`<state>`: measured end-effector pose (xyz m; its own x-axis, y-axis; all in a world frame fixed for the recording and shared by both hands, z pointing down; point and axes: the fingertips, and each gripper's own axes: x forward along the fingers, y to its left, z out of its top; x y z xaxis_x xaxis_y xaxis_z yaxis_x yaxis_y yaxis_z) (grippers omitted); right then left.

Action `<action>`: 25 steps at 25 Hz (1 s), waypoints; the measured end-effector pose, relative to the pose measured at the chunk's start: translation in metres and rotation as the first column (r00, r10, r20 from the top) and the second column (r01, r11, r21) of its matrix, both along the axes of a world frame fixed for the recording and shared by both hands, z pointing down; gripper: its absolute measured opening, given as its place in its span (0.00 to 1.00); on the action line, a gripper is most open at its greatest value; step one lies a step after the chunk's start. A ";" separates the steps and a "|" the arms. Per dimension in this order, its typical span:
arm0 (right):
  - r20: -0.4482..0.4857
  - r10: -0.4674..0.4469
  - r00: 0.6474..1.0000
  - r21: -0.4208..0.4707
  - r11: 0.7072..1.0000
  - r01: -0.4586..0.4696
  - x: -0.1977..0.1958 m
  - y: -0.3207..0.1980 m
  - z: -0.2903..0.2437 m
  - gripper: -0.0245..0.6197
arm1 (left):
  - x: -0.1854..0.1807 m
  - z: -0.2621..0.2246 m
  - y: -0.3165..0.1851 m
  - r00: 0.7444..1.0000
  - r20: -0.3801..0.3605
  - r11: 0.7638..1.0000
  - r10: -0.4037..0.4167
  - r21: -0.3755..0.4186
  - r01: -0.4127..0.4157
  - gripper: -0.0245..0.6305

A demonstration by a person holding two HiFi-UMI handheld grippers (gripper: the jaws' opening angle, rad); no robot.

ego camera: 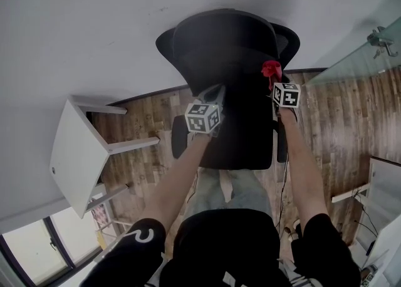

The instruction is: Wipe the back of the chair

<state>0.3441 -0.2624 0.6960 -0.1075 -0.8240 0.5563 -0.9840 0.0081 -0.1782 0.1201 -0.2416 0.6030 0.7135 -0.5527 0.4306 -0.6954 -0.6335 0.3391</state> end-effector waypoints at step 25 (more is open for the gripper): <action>0.004 0.030 1.000 -0.017 0.999 -0.030 -0.051 0.039 -0.010 0.15 | -0.037 0.000 0.015 0.997 -0.046 0.998 0.062 -0.023 -0.063 0.07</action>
